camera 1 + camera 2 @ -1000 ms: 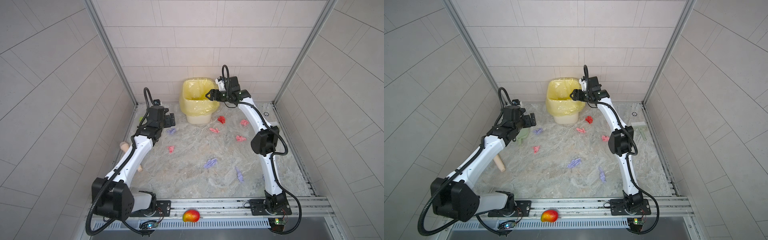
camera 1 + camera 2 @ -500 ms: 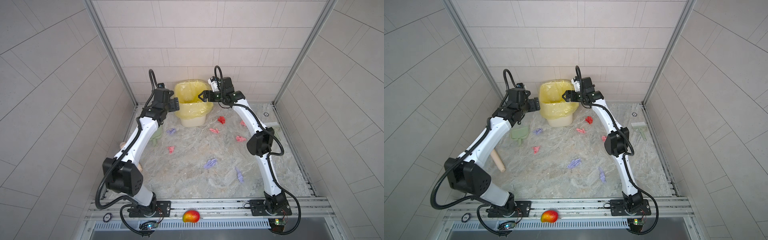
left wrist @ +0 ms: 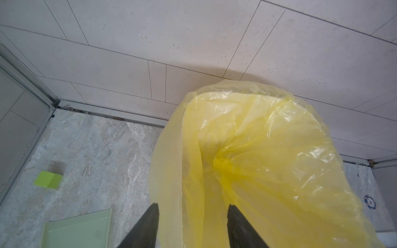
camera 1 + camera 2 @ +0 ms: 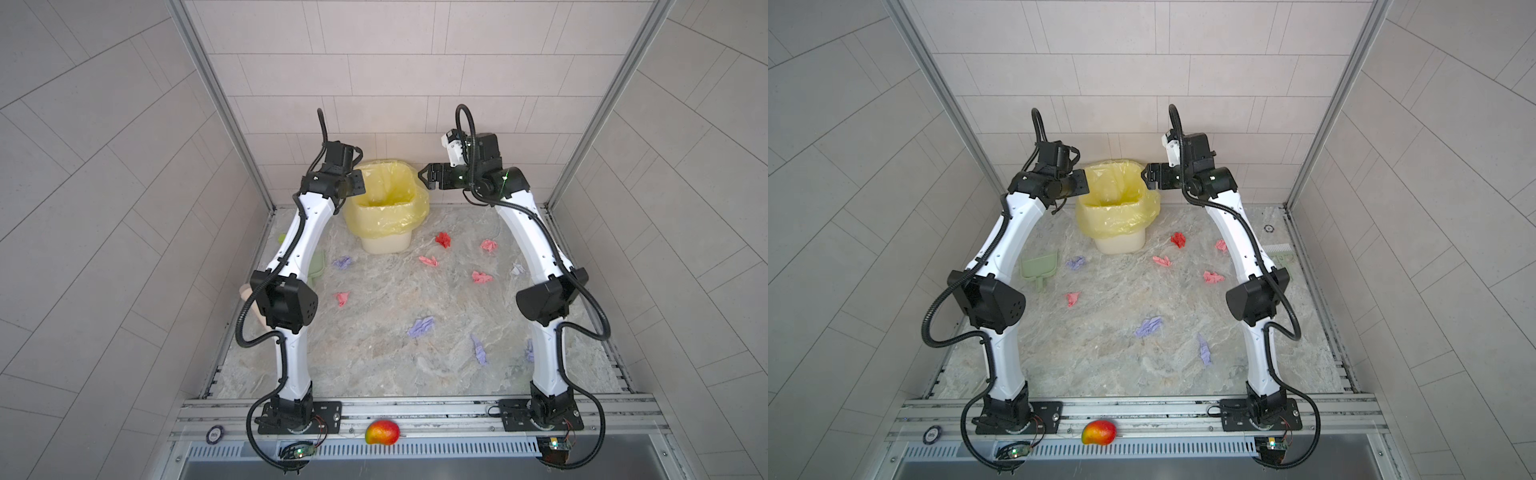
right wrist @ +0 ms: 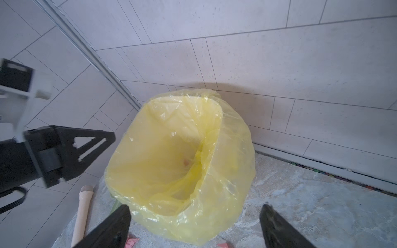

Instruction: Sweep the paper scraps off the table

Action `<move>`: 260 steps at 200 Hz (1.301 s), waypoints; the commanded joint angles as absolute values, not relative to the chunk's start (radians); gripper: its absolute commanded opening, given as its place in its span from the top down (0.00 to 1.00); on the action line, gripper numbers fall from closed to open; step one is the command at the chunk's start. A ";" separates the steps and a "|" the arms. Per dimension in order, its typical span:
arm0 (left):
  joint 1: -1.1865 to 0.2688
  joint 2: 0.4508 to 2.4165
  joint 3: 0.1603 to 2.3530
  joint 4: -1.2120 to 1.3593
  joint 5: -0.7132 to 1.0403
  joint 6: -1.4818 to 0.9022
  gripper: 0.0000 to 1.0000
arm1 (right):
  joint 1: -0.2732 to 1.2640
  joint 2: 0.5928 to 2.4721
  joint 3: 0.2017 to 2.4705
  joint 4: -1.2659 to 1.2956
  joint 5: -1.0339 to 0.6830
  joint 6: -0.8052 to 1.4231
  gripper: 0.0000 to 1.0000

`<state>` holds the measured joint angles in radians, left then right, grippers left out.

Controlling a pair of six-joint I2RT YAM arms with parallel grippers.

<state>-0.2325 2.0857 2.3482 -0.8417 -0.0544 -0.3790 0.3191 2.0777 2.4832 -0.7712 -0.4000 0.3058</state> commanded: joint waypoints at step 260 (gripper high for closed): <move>-0.236 2.258 2.526 -0.977 -0.086 -0.471 0.88 | 0.211 1.249 1.352 -0.621 -0.257 0.336 0.00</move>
<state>-0.2314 2.2444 2.4870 -0.9646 -0.0753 -0.4469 0.2192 1.2839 1.3663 -0.6315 -0.2680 0.3305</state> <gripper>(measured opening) 0.138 0.994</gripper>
